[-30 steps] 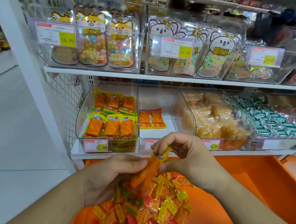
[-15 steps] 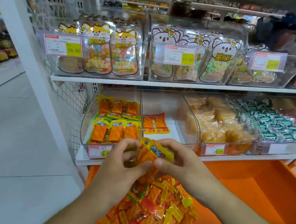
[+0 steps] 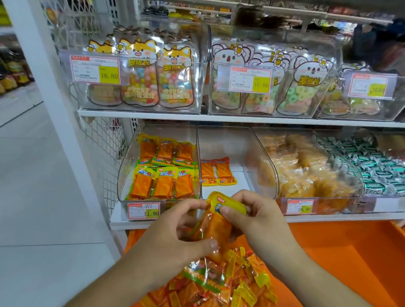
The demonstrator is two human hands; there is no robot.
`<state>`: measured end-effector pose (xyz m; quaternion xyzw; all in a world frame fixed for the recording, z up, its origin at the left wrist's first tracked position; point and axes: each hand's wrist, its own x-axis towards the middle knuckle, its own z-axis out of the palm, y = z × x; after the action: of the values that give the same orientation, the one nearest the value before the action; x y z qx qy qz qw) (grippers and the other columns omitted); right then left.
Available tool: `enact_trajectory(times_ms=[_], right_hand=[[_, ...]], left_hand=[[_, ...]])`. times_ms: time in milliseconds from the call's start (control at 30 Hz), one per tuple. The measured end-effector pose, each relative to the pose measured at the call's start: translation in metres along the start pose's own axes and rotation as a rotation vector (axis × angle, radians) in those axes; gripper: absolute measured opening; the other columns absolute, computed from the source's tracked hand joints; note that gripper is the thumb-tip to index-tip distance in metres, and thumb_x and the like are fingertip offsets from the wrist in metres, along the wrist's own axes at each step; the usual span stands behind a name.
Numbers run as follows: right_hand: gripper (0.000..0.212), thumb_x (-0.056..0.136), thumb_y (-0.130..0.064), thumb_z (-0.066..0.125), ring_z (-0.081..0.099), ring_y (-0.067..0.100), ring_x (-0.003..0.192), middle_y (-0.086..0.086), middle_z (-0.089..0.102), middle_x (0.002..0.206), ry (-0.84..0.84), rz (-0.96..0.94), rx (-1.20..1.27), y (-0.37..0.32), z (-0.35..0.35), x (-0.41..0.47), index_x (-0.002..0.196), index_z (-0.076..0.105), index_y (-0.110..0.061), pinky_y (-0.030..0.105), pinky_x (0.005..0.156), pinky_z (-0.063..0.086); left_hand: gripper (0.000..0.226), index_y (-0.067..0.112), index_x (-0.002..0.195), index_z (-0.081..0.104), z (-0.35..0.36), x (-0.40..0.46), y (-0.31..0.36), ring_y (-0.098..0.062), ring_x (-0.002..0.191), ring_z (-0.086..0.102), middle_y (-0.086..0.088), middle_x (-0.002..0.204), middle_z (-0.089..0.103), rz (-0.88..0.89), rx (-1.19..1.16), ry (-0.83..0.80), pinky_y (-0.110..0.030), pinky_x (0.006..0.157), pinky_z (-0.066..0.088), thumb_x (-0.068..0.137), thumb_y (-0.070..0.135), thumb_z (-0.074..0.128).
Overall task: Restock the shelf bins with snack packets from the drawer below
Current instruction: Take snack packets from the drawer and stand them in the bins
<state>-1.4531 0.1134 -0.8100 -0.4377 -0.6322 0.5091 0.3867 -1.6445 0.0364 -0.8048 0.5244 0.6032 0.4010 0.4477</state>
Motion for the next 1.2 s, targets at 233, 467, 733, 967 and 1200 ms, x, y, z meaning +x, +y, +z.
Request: enact_trajectory(times_ms=[233, 467, 733, 967, 1200], right_hand=[[0.017, 0.100, -0.029, 0.069, 0.066, 0.030, 0.063, 0.028, 0.067, 0.084, -0.061, 0.008, 0.005, -0.011, 0.016, 0.026, 0.100, 0.073, -0.012, 0.051, 0.066, 0.061], [0.040, 0.102, -0.031, 0.064, 0.057, -0.001, 0.115, -0.036, 0.053, 0.125, -0.088, -0.103, -0.340, -0.003, 0.023, 0.058, 0.133, 0.051, -0.051, 0.020, 0.093, 0.050], [0.064, 0.103, -0.028, 0.061, 0.035, -0.001, 0.143, -0.021, 0.040, 0.157, -0.141, -0.139, -0.608, 0.015, 0.028, 0.062, 0.159, 0.032, -0.041, 0.021, 0.114, 0.040], [0.065, 0.104, -0.029, 0.058, 0.031, -0.003, 0.146, -0.026, 0.034, 0.160, -0.158, -0.136, -0.636, 0.017, 0.027, 0.061, 0.160, 0.027, -0.042, 0.020, 0.118, 0.032], [0.063, 0.104, -0.032, 0.059, 0.030, -0.006, 0.144, -0.031, 0.034, 0.158, -0.172, -0.149, -0.657, 0.015, 0.026, 0.057, 0.158, 0.029, -0.043, 0.017, 0.117, 0.029]], left_hand=[[0.043, 0.036, 0.116, 0.068, -0.015, 0.012, 0.009, -0.005, 0.087, 0.075, 0.012, 0.094, 0.079, -0.020, 0.027, 0.144, -0.035, 0.084, 0.062, 0.081, 0.018, 0.087], [0.043, 0.024, 0.119, 0.066, -0.044, 0.082, -0.001, -0.014, 0.067, 0.075, -0.002, 0.089, 0.077, -0.049, -0.013, 0.445, -0.030, 0.059, 0.061, 0.082, 0.016, 0.086], [0.054, 0.025, 0.119, 0.057, -0.037, 0.140, -0.037, -0.012, 0.079, 0.072, 0.005, 0.087, 0.072, -0.092, 0.319, 0.516, -0.031, 0.075, 0.056, 0.077, 0.045, 0.086], [0.036, 0.018, 0.115, 0.067, -0.025, 0.143, -0.040, -0.023, 0.095, 0.066, -0.001, 0.100, 0.069, 0.000, 0.585, 0.480, -0.033, 0.078, 0.049, 0.092, 0.044, 0.073], [0.027, 0.029, 0.079, 0.050, -0.036, 0.139, -0.042, -0.030, 0.111, 0.056, -0.007, 0.107, 0.055, -0.067, 0.728, 0.273, -0.035, 0.078, 0.045, 0.092, 0.047, 0.066]])
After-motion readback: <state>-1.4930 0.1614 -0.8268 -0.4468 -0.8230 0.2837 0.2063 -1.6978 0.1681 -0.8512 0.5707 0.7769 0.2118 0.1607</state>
